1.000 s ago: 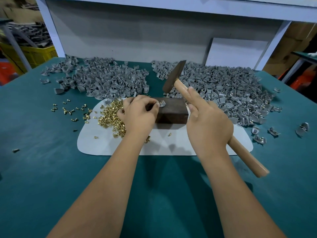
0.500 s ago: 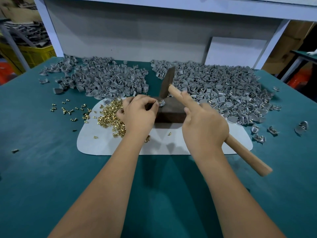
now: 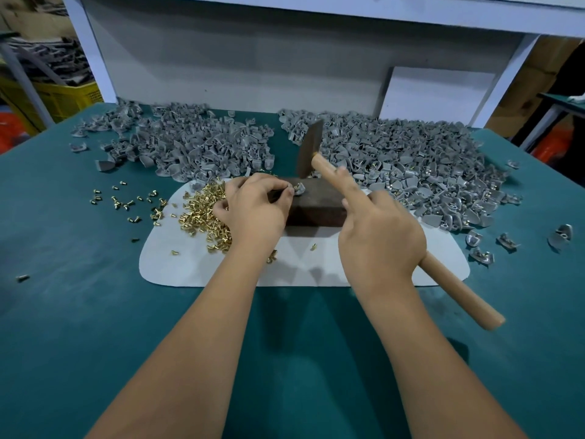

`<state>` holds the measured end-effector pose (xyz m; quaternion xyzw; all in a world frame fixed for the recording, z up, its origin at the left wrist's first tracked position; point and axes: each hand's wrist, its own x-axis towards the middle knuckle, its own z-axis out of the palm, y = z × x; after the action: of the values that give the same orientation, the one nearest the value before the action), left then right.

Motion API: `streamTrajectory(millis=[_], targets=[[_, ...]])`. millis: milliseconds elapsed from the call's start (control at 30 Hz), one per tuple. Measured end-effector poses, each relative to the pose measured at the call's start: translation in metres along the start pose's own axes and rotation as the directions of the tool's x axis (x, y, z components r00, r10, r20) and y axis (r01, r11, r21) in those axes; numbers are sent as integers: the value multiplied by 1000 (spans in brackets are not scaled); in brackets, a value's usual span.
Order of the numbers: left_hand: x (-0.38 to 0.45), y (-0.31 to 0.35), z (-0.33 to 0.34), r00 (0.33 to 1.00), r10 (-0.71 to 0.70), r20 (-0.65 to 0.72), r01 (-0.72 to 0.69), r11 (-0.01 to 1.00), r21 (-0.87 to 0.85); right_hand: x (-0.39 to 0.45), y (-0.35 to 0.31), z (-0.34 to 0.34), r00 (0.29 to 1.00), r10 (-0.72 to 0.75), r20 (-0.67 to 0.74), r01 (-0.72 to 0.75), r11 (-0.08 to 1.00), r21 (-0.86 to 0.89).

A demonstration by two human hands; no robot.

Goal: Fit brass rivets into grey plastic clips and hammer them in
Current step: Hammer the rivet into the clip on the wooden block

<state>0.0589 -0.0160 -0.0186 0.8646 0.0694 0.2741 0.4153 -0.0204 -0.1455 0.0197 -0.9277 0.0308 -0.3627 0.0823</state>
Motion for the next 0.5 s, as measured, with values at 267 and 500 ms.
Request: streamTrajectory(millis=[267,500], targets=[[0,0,0,1000,12,-15,-12,1000,-4,-2,-2,-1,1000,25,-7,-24,999,37],[-2,3,-2,1000,10,-17,-10,1000,7,-2,-3,1,1000,27,11,-27,999,36]])
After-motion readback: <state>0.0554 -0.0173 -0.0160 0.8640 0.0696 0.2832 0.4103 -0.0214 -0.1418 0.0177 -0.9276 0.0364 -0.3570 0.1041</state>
